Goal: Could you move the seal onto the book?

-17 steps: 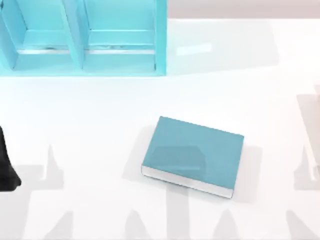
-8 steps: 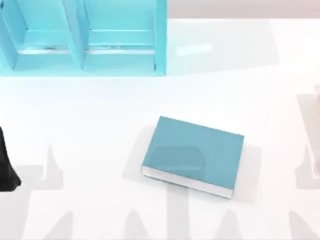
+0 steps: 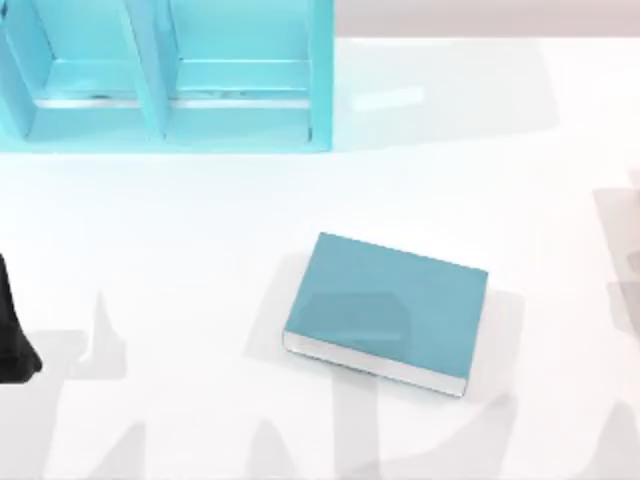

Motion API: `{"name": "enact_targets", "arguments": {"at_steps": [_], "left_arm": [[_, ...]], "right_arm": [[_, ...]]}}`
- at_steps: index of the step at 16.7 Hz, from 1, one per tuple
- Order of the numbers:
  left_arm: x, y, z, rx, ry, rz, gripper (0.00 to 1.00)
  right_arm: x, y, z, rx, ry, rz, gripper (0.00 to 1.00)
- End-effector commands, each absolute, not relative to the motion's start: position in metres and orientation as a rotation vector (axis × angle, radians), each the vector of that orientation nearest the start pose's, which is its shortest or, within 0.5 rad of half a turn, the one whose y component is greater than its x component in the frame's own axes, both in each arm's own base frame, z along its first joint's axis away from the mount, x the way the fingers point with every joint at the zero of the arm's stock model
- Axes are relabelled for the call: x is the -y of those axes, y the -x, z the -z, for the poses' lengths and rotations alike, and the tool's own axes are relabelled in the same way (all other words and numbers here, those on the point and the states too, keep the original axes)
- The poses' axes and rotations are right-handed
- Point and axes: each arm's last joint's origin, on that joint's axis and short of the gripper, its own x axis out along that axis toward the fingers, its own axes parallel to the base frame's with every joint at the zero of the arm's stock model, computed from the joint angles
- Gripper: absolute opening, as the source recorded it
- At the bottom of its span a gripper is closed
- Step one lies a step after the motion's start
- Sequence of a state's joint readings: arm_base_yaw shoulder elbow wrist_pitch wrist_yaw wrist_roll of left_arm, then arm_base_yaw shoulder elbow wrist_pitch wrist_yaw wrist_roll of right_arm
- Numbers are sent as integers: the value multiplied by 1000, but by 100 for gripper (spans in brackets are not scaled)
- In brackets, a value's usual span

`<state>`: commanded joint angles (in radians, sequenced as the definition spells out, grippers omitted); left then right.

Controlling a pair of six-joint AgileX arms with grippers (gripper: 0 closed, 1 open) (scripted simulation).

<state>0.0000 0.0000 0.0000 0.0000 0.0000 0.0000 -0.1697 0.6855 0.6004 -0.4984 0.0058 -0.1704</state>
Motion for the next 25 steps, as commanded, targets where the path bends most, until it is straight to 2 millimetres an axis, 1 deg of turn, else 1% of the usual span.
{"name": "enact_targets", "arguments": {"at_steps": [2, 3, 5, 8, 10, 11, 13, 16, 22, 23, 25], "left_arm": [[1, -106, -160, 0, 0, 0, 100], [1, -106, -160, 0, 0, 0, 100], [1, -106, -160, 0, 0, 0, 100], [1, -106, -160, 0, 0, 0, 100], [1, -106, -160, 0, 0, 0, 100], [1, -106, -160, 0, 0, 0, 100], [1, -106, -160, 0, 0, 0, 100], [1, -106, -160, 0, 0, 0, 100], [1, -106, -160, 0, 0, 0, 100], [1, -106, -160, 0, 0, 0, 100], [1, -106, -160, 0, 0, 0, 100]], "right_arm": [[39, -183, -266, -781, 124, 126, 100], [47, -200, -270, -874, 122, 124, 100], [65, -237, -271, -1051, 110, 114, 100], [95, -285, -260, -1277, 78, 84, 100], [114, -309, -249, -1394, 51, 60, 100], [122, -317, -244, -1442, 37, 48, 100], [136, -329, -237, -1514, 14, 27, 100], [146, -336, -232, -1564, -6, 10, 100], [145, -336, -231, -1565, -3, 7, 100], [146, -337, -228, -1565, -5, 8, 100], [147, -338, -213, -1566, -7, 9, 100]]}}
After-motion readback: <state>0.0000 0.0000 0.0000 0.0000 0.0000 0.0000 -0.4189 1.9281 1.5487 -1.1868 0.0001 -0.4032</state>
